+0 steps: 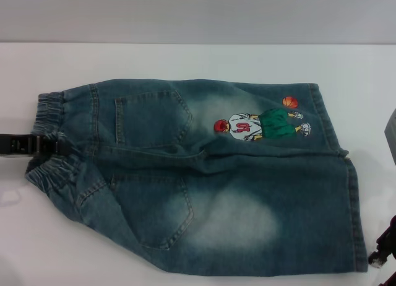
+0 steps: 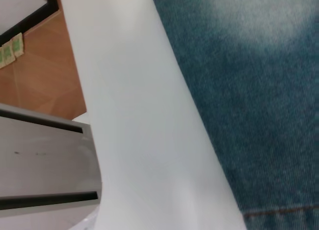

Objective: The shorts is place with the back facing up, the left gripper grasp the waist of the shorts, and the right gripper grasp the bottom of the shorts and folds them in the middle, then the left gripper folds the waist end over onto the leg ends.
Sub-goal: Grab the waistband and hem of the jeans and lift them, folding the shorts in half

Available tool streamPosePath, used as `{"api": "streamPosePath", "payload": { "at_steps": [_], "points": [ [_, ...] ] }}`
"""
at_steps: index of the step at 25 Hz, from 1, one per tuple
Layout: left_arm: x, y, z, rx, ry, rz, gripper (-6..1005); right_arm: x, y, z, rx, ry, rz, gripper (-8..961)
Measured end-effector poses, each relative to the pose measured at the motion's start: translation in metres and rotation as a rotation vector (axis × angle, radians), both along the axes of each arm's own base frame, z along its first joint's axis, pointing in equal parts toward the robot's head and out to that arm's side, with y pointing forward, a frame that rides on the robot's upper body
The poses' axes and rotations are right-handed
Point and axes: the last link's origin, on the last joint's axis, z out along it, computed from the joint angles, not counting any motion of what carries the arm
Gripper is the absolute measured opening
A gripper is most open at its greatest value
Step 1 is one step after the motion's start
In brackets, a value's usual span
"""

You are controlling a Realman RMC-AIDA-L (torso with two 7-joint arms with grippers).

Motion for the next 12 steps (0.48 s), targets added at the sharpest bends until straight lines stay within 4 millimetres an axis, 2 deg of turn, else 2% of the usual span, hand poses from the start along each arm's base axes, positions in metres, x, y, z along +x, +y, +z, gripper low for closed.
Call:
{"api": "streamPosePath", "payload": {
  "at_steps": [12],
  "points": [
    [-0.0033,-0.0034,-0.0003,0.003,-0.001,0.008,44,-0.0022,0.0039,-0.0009,0.013,-0.002,0.017,644]
  ]
}}
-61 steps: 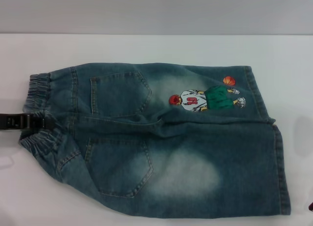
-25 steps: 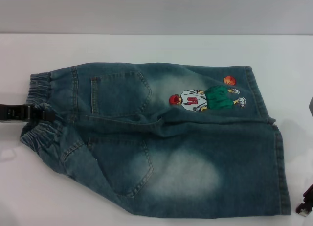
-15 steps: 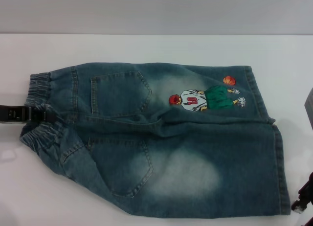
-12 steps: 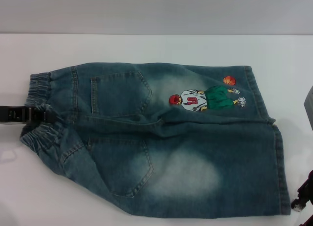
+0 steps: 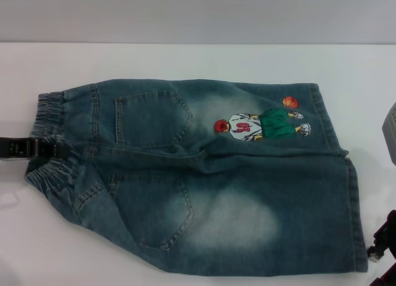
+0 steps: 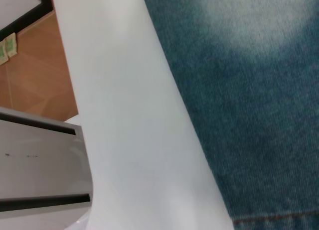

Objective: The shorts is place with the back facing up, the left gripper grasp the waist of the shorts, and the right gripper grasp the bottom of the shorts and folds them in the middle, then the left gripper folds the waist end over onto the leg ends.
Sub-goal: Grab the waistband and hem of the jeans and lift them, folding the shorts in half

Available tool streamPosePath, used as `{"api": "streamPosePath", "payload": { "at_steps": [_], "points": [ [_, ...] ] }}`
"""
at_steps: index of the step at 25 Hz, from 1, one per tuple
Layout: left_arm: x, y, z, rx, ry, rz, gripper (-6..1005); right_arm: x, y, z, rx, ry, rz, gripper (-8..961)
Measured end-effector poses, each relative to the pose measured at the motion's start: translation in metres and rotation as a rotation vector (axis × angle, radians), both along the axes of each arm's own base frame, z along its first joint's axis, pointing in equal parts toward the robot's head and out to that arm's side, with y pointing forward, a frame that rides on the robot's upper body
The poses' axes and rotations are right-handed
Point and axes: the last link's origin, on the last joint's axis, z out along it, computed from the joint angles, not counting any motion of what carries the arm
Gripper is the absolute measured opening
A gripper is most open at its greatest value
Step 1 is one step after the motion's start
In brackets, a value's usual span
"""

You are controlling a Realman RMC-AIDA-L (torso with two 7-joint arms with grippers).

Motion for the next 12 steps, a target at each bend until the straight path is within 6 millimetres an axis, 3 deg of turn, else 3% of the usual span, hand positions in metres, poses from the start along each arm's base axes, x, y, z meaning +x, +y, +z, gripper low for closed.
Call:
{"api": "streamPosePath", "payload": {
  "at_steps": [12],
  "points": [
    [0.001,0.002,-0.001,0.004,-0.001,0.0,43,-0.014,0.004,-0.007,-0.017,-0.005,0.061,641]
  ]
}}
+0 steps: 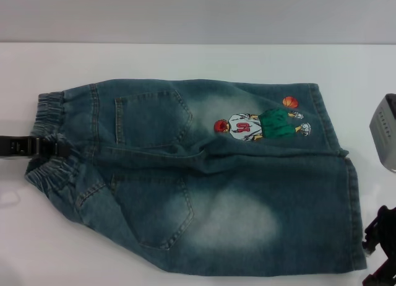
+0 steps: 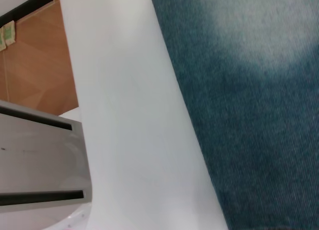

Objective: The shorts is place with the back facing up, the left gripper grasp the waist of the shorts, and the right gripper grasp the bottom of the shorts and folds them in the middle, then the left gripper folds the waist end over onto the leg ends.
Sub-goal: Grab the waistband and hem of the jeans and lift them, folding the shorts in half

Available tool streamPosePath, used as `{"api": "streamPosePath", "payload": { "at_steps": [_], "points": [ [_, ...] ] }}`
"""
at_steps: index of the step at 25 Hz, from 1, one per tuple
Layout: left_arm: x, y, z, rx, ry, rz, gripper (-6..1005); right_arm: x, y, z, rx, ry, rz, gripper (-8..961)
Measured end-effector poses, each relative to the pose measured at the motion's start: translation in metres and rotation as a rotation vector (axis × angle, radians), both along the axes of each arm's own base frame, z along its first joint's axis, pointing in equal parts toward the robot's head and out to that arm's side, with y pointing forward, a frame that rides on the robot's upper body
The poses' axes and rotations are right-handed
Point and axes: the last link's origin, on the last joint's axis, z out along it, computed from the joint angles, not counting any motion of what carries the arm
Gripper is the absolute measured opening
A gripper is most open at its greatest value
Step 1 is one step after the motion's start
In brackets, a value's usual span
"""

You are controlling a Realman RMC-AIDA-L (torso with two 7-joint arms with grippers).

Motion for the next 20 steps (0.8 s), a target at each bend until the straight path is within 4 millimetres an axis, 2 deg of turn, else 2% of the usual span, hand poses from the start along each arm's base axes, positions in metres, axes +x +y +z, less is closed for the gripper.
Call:
{"api": "streamPosePath", "payload": {
  "at_steps": [11,20],
  "points": [
    [0.0,0.001,0.0,0.003,0.003,-0.004,44,-0.01,0.005,0.001,0.0,0.011,0.026,639],
    [0.0,0.001,0.0,0.005,0.005,-0.01,44,-0.02,0.004,-0.007,-0.032,0.029,0.062,636]
  ]
}}
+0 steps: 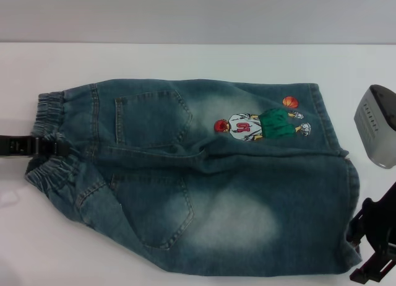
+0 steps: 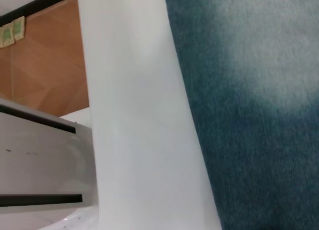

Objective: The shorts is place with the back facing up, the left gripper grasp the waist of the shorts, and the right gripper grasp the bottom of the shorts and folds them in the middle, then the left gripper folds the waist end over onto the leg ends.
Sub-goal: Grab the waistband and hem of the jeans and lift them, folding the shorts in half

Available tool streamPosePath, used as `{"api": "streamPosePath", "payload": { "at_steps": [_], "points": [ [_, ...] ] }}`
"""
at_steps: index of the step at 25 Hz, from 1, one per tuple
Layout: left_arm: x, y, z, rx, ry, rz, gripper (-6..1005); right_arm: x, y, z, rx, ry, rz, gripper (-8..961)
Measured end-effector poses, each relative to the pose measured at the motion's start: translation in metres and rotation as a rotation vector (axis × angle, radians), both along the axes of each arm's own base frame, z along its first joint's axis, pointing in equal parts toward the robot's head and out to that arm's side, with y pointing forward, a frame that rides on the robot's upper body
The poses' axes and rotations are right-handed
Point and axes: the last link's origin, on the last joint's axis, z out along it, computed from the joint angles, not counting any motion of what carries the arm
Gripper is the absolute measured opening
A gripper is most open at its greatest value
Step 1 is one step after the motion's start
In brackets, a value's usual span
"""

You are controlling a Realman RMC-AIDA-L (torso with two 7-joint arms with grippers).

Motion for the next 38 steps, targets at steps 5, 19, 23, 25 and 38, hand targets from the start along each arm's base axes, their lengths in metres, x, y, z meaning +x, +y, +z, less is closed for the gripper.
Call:
{"api": "streamPosePath", "payload": {
  "at_steps": [5,19,23,25,38],
  "points": [
    [-0.001,-0.001,0.001,0.002,0.0,0.003,43,0.0,0.001,-0.001,0.0,-0.001,0.002,635],
    [-0.002,0.0,0.002,0.008,0.007,-0.015,43,0.0,0.0,-0.009,0.011,0.033,-0.012,632],
    [-0.001,0.0,0.002,0.007,0.008,-0.017,43,0.0,0.001,-0.009,0.014,0.037,-0.012,631],
    [-0.002,-0.001,0.002,0.006,0.009,-0.017,43,0.0,0.001,-0.009,0.02,0.038,-0.011,557],
    [-0.003,-0.002,0.001,0.005,0.01,-0.018,44,0.004,-0.001,-0.018,-0.002,-0.017,-0.005,235]
  ]
}}
